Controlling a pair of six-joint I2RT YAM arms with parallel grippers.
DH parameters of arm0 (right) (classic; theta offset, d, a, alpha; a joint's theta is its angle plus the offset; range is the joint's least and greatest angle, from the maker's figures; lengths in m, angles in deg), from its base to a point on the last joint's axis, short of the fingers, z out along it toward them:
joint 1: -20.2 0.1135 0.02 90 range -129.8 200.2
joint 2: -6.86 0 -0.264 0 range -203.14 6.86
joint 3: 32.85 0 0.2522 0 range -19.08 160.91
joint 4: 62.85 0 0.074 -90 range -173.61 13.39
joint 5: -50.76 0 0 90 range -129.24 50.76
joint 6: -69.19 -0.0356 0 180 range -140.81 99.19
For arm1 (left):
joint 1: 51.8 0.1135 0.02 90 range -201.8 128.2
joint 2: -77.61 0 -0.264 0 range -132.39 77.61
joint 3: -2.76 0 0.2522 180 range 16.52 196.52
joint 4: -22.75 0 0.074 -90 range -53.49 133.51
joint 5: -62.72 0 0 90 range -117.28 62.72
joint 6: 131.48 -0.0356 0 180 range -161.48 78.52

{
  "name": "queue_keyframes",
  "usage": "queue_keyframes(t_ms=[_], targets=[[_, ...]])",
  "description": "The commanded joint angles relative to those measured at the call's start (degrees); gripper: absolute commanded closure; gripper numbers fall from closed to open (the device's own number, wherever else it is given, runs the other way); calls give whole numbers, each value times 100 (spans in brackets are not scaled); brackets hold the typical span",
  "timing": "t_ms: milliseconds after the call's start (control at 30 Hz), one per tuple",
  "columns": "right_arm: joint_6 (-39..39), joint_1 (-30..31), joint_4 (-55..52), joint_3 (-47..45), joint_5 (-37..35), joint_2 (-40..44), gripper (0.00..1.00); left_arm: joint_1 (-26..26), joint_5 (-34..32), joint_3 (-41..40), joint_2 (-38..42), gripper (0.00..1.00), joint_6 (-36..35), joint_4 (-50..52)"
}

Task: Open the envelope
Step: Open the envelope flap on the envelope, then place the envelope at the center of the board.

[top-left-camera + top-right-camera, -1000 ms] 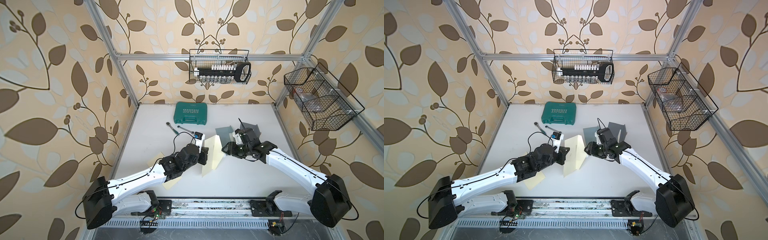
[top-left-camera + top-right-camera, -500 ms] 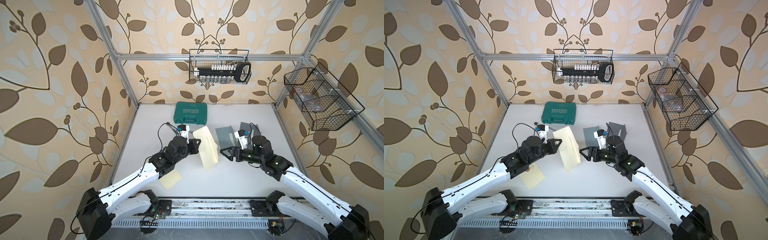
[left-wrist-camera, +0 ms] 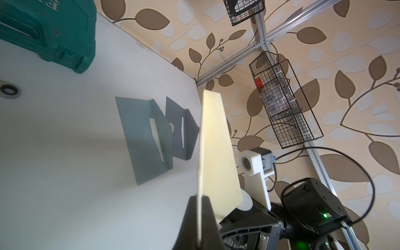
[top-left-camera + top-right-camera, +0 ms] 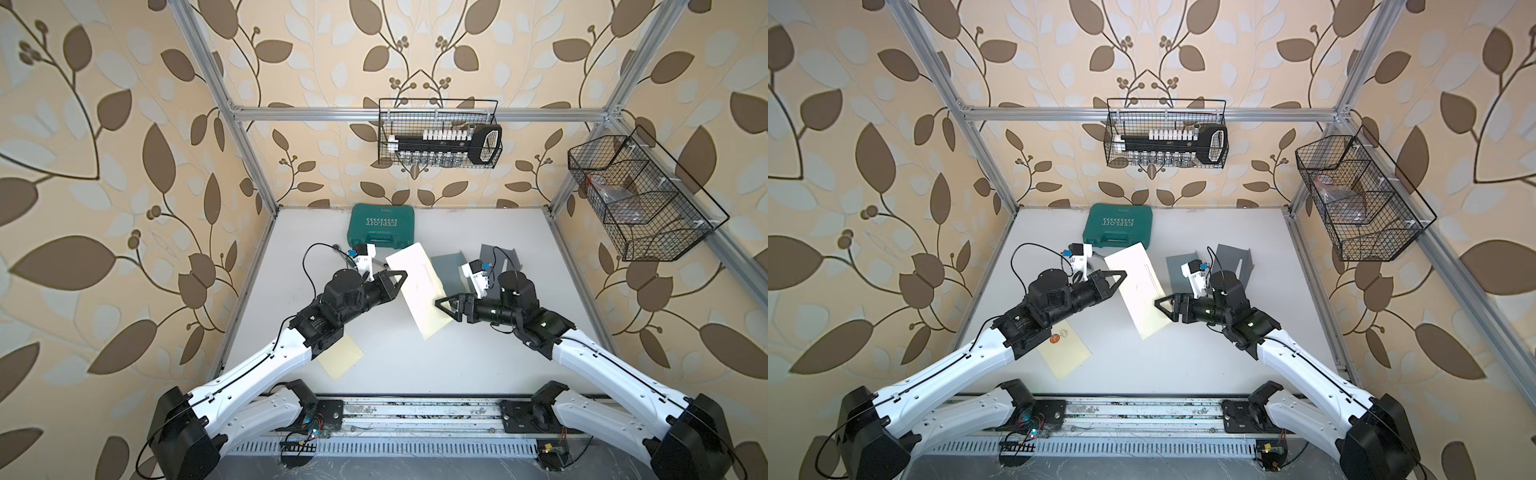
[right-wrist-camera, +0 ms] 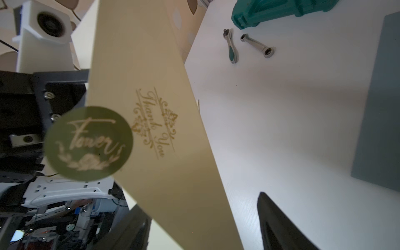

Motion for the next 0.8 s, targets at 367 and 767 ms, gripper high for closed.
queue_keyframes(t_ms=[367, 767], targets=[[-1179, -738, 1789, -491, 1542, -258, 37, 38, 382, 197, -99, 100, 144, -692], [-1469, -1059, 2071, -507, 2034, -474, 52, 68, 338, 263, -24, 100, 92, -558]])
